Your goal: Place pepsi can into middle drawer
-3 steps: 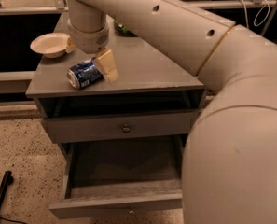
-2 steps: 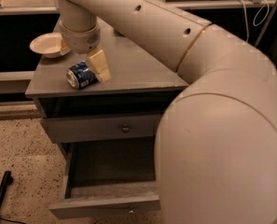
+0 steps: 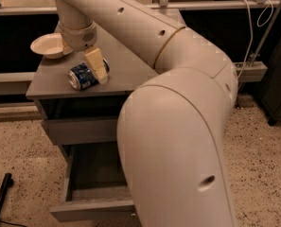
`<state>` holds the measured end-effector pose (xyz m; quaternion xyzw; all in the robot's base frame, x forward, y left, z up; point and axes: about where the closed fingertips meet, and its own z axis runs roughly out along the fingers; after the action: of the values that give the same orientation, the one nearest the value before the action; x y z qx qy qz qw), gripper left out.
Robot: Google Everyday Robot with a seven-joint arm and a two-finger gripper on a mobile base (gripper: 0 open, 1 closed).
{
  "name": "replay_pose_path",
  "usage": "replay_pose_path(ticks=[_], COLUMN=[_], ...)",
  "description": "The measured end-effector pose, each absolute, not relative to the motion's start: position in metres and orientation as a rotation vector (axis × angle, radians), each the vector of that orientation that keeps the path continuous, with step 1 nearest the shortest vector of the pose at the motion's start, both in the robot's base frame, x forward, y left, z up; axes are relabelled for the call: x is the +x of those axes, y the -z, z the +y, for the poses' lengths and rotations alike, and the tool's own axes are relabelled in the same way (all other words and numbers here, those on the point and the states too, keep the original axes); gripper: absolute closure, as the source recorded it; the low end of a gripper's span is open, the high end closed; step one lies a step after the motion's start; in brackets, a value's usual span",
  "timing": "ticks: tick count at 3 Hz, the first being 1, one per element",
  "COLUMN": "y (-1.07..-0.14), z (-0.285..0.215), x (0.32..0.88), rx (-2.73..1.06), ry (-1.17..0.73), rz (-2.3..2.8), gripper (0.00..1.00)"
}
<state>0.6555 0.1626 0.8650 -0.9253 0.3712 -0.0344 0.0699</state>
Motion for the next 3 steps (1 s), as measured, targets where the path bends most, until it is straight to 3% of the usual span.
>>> replay_pose_path(ticks=[3], y=[-0.842], z=[0.146], x=[0.667], rx=[-2.734], ry=[0.019], rz=[1.237], gripper=[0.66])
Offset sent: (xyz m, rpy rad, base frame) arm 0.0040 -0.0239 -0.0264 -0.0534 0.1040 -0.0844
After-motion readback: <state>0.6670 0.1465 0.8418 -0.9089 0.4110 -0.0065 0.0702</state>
